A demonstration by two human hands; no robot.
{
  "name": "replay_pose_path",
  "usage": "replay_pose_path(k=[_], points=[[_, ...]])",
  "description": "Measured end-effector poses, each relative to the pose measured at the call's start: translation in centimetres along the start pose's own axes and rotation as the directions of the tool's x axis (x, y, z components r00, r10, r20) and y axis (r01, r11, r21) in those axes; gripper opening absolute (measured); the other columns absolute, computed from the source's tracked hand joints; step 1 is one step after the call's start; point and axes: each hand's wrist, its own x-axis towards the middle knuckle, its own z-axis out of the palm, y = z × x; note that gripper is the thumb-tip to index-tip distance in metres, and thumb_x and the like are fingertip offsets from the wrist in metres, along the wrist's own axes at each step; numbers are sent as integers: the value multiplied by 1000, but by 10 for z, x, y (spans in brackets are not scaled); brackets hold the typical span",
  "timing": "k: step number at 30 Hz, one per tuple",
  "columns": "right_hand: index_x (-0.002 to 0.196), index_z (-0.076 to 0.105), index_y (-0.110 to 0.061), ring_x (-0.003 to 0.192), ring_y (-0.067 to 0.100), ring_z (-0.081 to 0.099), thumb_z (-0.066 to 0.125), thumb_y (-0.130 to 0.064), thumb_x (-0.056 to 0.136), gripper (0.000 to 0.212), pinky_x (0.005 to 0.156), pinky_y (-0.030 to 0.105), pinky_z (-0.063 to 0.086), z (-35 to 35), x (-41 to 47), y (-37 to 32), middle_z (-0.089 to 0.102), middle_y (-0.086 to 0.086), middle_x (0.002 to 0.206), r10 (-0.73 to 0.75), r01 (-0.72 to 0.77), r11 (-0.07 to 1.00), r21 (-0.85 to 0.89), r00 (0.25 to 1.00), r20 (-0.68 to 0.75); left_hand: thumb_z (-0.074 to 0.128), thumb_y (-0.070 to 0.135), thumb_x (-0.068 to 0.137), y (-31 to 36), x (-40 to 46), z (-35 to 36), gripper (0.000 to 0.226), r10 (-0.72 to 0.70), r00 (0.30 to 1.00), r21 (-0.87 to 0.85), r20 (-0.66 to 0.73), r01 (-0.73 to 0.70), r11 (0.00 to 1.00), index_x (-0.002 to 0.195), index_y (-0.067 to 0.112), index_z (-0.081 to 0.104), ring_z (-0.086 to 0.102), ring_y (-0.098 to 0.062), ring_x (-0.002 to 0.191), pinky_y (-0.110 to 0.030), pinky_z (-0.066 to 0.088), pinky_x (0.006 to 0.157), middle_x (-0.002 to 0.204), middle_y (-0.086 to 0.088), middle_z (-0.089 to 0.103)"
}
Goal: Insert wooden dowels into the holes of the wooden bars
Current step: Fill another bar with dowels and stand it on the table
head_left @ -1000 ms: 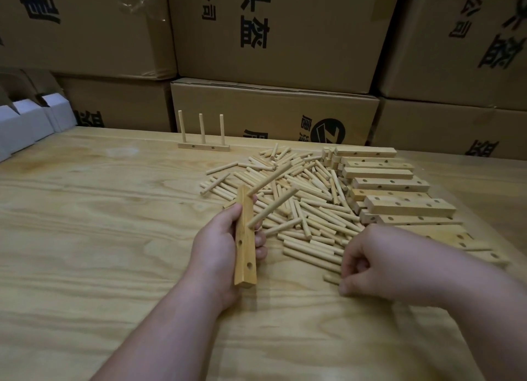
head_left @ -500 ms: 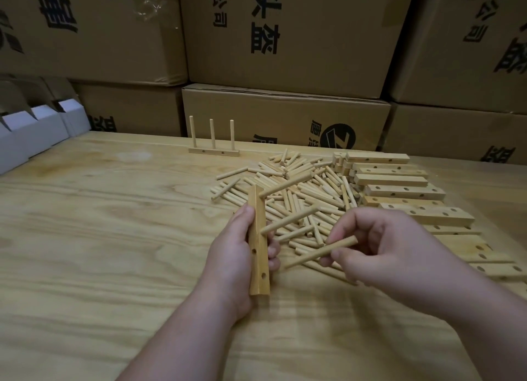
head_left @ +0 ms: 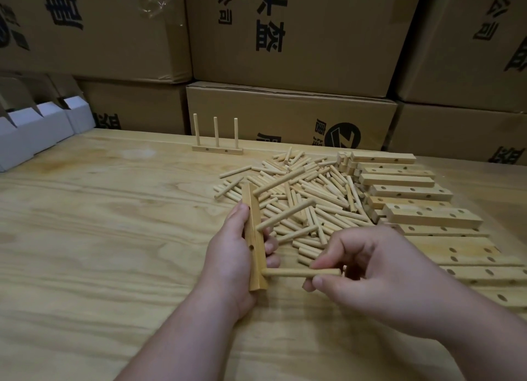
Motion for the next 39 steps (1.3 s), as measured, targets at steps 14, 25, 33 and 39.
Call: replay_pose_path(k=[14, 25, 33, 39], points=[[82, 78, -22, 58, 16, 65, 74, -34, 86, 14, 55, 25, 53, 11, 4, 3, 76, -2, 71, 5, -2, 1000, 25, 991, -135, 47, 40, 104, 0, -2, 1, 26, 49, 999, 14, -23, -49, 999, 112, 17, 57, 43, -14, 50, -24, 32, 39, 72, -3, 52], [79, 81, -23, 53, 3, 61, 91, -45, 56, 34, 50, 19, 46, 44, 21, 6, 74, 2, 69, 195, -163, 969, 184, 965, -173, 39, 41, 107, 1, 0, 2, 36, 156, 978, -41, -141, -163, 986, 108, 11, 59, 53, -17, 56, -33, 47, 54, 76, -9, 56], [77, 79, -30, 52, 0, 56, 83, -36, 77, 8, 51, 16, 45, 34, 80, -17, 69, -8, 60, 170, -169, 982, -86, 986, -3, 43, 47, 99, 18, 6, 1, 34, 216, 949, -226, -231, -269, 936, 125, 31, 57, 69, -20, 76, -48, 58, 76, 115, -13, 73], [77, 79, -27, 49, -3, 55, 78, -35, 84, 10, 47, 10, 41, 21, 165, -27, 63, -14, 56, -6, -14, 964, -267, 997, -73, 43, 49, 97, 29, 12, -4, 37, 22, 968, -386, -248, -120, 915, 117, 24, 63, 70, -39, 101, -47, 55, 76, 117, -19, 69]])
